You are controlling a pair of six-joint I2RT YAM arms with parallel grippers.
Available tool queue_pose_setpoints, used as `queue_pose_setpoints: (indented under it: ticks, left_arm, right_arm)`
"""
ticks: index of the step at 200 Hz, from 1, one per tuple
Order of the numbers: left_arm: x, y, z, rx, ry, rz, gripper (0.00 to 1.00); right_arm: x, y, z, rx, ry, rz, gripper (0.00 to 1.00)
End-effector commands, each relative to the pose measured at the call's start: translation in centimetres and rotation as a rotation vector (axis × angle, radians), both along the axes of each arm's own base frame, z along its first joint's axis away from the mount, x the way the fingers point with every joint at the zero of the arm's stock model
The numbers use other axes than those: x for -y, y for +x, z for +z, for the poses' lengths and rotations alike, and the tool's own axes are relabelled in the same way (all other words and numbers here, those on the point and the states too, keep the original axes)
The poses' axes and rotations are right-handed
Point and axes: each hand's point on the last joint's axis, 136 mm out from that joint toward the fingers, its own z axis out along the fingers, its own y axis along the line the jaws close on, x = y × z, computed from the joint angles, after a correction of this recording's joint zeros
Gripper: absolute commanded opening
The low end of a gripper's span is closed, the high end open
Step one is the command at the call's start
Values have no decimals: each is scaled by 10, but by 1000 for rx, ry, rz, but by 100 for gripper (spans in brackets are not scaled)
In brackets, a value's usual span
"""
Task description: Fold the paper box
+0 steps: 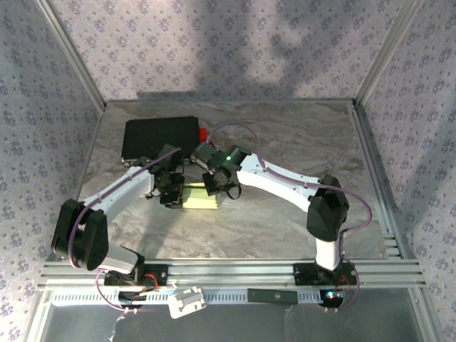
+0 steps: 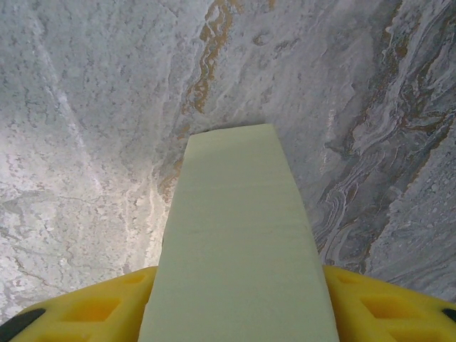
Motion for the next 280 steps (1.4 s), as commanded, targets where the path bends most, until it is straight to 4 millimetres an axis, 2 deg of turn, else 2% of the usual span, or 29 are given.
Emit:
queue_pose_setpoints:
  ticks: [1, 142, 201, 253, 280]
  left_arm:
    - [-14, -34, -8, -165, 85, 72, 54]
    - [-3, -31, -7, -147, 86, 40, 56]
    - [-1, -29, -4, -132, 89, 31, 57]
    - [0, -30, -6, -134, 98, 30, 49]
    - [1, -30, -7, -132, 95, 28, 50]
  right_arm:
    - [-11, -3, 7, -46, 49, -23, 0]
    - [-23, -2, 5, -142, 132, -77, 0]
    - [-30, -4, 12, -174, 174, -79, 0]
    - [-34, -6, 14, -208, 198, -66, 0]
    - [-33, -7, 16, -210, 195, -54, 0]
